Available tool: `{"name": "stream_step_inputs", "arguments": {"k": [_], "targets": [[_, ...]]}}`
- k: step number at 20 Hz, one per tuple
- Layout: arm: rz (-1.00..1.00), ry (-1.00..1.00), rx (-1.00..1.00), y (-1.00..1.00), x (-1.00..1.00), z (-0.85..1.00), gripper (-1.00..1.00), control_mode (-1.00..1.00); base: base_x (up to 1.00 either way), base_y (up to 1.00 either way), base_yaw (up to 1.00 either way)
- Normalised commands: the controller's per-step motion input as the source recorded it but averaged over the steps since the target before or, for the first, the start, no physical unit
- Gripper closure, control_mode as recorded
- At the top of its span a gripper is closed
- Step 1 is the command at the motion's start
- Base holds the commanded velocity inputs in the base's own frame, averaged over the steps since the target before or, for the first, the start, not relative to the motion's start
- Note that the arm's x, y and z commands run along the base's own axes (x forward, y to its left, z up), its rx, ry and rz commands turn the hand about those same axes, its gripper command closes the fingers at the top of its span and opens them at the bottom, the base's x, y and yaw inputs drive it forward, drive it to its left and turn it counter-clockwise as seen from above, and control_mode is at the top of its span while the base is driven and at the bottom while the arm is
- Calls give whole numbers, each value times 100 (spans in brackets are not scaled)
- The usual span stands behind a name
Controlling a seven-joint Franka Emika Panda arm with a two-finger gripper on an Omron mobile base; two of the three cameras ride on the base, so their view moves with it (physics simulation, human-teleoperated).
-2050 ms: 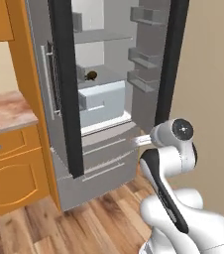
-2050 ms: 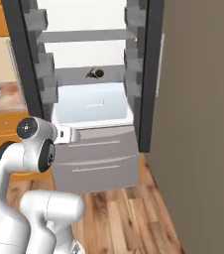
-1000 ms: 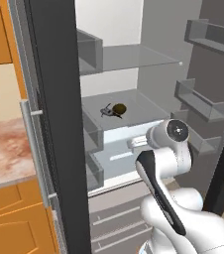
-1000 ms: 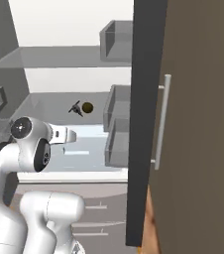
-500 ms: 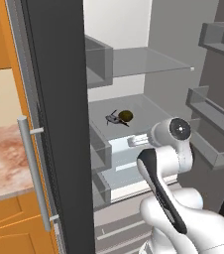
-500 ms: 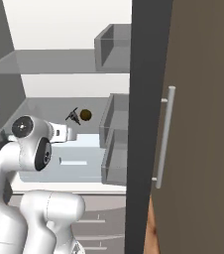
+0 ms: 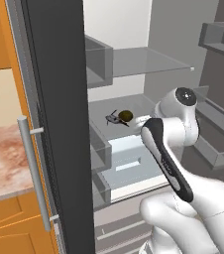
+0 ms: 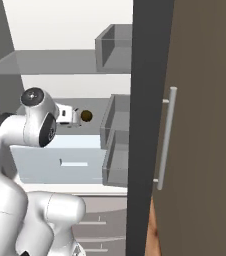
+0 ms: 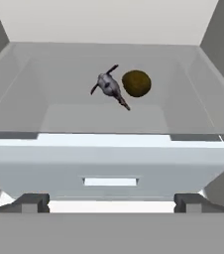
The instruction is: Place one avocado and one fish in each tupperware on the nearby counter, to pack two identical lunches.
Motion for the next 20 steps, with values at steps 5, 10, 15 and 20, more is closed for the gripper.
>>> {"name": "stream_step_inputs", "arguments": {"k": [5, 10, 15, 20], "targets": [[0, -2, 1, 7, 55, 0, -100, -100, 0, 0, 0], [0, -7, 0, 25, 82, -12, -100, -100, 0, 0, 0], [0, 0, 3, 20, 48, -48, -100, -100, 0, 0, 0], [0, 0, 3, 3, 41, -14, -100, -100, 0, 0, 0]]}}
